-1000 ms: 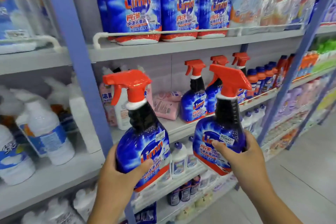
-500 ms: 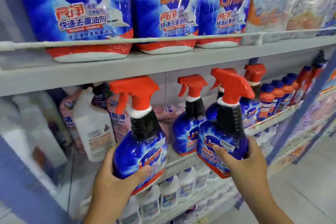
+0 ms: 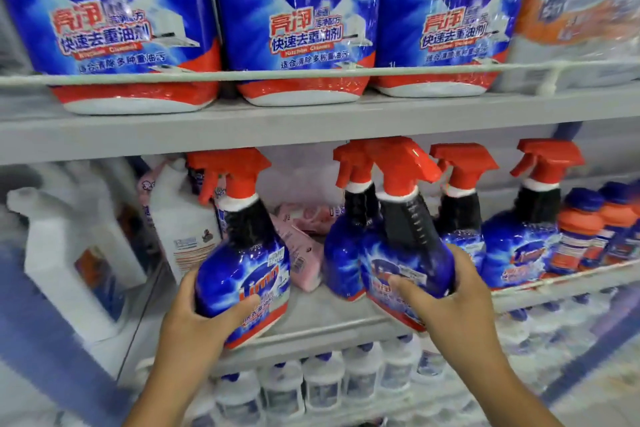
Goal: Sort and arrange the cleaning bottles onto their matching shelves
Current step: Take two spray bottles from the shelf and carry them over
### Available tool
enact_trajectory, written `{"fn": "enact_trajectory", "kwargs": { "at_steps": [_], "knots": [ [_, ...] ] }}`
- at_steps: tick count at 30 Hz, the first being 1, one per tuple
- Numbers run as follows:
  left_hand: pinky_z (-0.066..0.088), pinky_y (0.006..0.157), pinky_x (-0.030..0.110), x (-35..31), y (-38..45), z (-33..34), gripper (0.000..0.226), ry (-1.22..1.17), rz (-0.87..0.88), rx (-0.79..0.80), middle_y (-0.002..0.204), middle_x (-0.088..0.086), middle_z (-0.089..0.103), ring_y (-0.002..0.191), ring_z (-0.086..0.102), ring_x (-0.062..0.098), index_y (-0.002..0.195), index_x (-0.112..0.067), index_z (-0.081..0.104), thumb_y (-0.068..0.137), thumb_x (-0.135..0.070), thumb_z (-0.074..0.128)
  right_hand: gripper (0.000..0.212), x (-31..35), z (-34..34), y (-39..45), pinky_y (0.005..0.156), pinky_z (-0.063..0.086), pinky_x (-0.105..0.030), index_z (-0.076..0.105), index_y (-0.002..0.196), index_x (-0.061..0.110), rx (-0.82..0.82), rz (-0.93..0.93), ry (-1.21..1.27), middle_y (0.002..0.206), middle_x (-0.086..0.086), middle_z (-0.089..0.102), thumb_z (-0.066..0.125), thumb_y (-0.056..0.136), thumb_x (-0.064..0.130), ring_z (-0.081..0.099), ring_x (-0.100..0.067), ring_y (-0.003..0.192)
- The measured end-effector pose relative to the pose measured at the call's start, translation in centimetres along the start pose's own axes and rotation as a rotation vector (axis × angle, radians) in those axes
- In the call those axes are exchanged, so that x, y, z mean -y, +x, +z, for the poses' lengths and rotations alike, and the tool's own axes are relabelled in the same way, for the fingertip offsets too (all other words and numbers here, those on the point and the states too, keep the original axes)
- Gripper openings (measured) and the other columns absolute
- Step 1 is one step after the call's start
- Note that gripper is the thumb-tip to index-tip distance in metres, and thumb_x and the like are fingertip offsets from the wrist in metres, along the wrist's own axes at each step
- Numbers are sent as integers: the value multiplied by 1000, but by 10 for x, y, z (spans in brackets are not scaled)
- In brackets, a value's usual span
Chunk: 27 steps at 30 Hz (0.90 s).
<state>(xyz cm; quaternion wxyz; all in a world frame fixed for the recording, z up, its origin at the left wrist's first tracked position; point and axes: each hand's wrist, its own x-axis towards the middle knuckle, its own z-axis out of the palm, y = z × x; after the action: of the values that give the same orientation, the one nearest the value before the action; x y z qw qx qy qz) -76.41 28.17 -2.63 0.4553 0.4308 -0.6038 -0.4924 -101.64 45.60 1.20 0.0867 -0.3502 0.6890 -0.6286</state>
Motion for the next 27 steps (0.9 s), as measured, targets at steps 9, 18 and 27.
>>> {"fn": "enact_trajectory", "kwargs": {
  "at_steps": [9,18,27],
  "knots": [
    [59,91,52,7,14,-5,82,-23,-12,-8,108,-11,77,99,75,17,116,-44,66,39,-44,93,54,12,13,-8,73,55,-19,66,104,34,112,39,82,90,17,76,94,65,9,72,-1,81],
    [59,77,28,17,23,-5,80,-28,-22,77,109,-14,77,97,74,8,109,-57,66,50,-17,102,58,13,75,-13,83,56,-19,66,112,32,266,17,103,100,18,76,92,68,5,72,0,93],
    [58,94,41,17,30,-23,96,-9,-84,220,113,-10,77,103,74,12,128,-39,62,38,-33,96,49,-5,85,-1,85,58,-32,66,112,26,24,66,121,99,13,76,91,72,11,73,-6,92]
  ]
}}
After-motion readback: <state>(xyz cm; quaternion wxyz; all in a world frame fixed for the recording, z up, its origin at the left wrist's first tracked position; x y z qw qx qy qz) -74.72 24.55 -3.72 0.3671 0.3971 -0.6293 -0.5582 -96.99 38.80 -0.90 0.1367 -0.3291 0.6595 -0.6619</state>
